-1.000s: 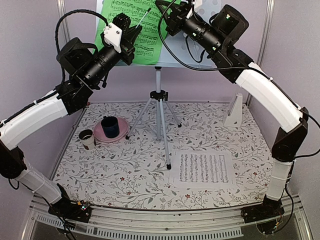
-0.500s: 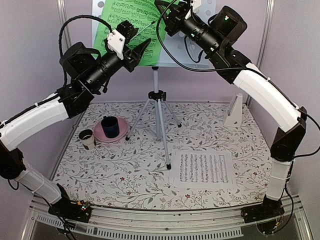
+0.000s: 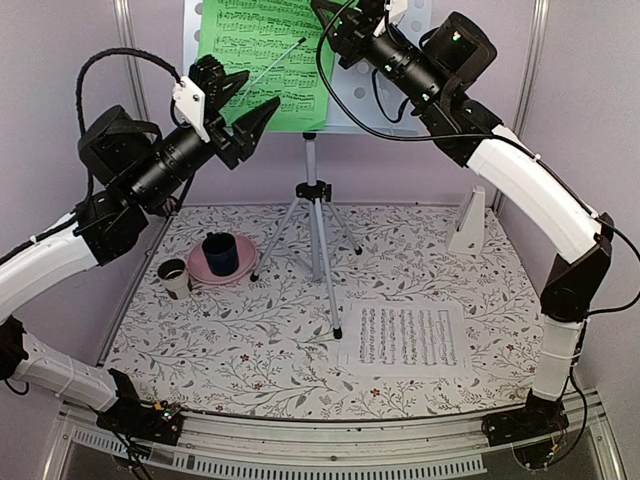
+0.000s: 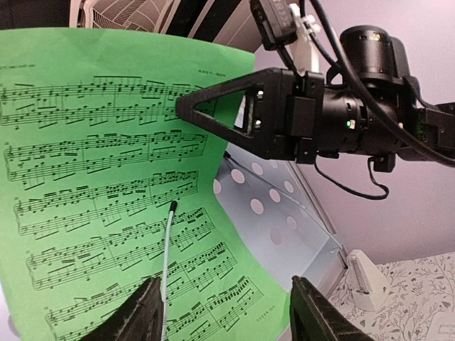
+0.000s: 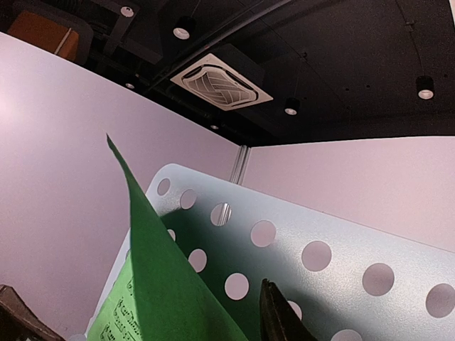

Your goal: Set up the instrument practice props

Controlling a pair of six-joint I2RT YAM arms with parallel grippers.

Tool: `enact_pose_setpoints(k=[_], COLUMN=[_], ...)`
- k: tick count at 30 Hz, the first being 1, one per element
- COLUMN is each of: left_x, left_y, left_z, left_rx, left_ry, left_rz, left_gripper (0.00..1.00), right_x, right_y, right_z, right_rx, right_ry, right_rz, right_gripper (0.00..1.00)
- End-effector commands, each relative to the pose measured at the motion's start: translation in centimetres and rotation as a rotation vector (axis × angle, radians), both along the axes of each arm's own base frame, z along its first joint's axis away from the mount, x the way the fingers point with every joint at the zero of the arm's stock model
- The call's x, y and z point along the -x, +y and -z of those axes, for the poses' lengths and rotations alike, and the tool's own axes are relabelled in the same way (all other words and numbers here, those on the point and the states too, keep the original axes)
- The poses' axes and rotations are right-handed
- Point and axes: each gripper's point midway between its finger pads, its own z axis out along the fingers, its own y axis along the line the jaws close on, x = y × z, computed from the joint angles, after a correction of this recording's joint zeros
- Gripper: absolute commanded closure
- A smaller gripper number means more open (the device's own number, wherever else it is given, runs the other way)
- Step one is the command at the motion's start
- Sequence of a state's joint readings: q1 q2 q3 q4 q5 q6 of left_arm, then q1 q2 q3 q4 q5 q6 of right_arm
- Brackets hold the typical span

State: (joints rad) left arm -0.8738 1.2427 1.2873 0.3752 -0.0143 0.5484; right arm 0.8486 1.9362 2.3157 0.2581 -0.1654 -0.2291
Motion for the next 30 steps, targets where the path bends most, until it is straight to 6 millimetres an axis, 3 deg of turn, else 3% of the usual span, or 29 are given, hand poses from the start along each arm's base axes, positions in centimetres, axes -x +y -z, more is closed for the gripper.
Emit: enact_pose_setpoints(k=[1,6,11,13,17,19,27,30], left_x=[0.8,0.7,-1.2,-2.4,-4.7,-5.4,-8.4,-9.5], left_y=[2.5,6.1,10.1,10.6,10.8,11.0,11.8,11.7], left_z=[-0.8,-1.7,-3.6,-4.0,-4.5,-4.9,-6.3,-6.5], left_rx=[0.091,0.195,0.3,0.303,0.306,0.317,0.332,0.333], left_ry=[0.075,0.14,0.194,0.218,0.269,0.284,0.305,0.307], left_rz=[-0.021,-0.108,-0.238,-0.281,-0.333,-0.338,-0.369,-0.358], left_gripper=[0.38,0.39,0.38,0.33,0.12,0.09,0.09,0.13], right_x=[-0.3,-0.6,-0.6,-0.7,-1.3,-1.5,-2.6,-2.9], right_y=[-0.9,-1.3,-2.0,-2.5,-3.0,-3.2,-3.0,-2.9], right_z=[-0.8,-0.9,-1.6,-2.0,-2.0,-2.0,-1.3,-1.1], right_rx=[-0.038,-0.046,-0.073,-0.086,-0.09,-0.092,-0.093,-0.091], right_ry=[-0.018,-0.013,-0.011,-0.012,-0.005,-0.004,-0.001,-0.001], right_rz=[0.025,0.026,0.039,0.056,0.074,0.076,0.078,0.079], right_gripper=[0.71,0.65,0.52,0.49,0.49,0.49,0.49,0.49])
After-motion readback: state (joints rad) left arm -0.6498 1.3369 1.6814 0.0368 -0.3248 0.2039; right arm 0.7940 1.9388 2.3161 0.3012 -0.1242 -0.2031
